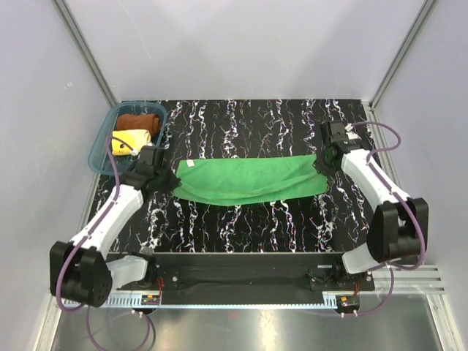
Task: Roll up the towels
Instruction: Fold the towel
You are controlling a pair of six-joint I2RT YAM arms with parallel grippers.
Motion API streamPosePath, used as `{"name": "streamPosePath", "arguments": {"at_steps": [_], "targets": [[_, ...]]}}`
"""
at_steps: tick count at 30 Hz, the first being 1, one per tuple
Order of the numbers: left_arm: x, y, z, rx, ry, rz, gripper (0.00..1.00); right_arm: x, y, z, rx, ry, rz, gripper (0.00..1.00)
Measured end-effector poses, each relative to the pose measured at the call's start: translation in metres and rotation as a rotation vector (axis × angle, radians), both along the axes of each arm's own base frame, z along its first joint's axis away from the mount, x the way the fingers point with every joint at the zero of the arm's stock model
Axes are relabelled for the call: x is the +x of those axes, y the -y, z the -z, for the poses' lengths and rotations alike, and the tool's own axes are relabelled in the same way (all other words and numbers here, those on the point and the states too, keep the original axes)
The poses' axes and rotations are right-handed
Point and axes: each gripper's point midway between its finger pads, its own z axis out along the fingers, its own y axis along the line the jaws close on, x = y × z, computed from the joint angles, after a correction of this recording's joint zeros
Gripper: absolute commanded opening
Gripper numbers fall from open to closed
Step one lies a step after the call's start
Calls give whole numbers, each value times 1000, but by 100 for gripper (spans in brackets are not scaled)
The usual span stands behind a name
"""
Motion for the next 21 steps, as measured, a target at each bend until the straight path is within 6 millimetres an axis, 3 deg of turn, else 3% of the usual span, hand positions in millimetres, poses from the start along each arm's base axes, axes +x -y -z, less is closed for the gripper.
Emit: {"name": "streamPosePath", "arguments": {"at_steps": [7,15,20,21], "targets": [[40,-9,4,32,-15,-57,0,44,4,13,-19,-20,-1,0],[89,-13,27,49,-68,-88,0,90,9,29,-42,-41,-5,0],[119,-10,39,60,-81,-77,0,108,14,40,-49,-57,-1,0],[123,-10,42,61,-85,-75,3,111,15,43,-50,-62,-1,15]]}}
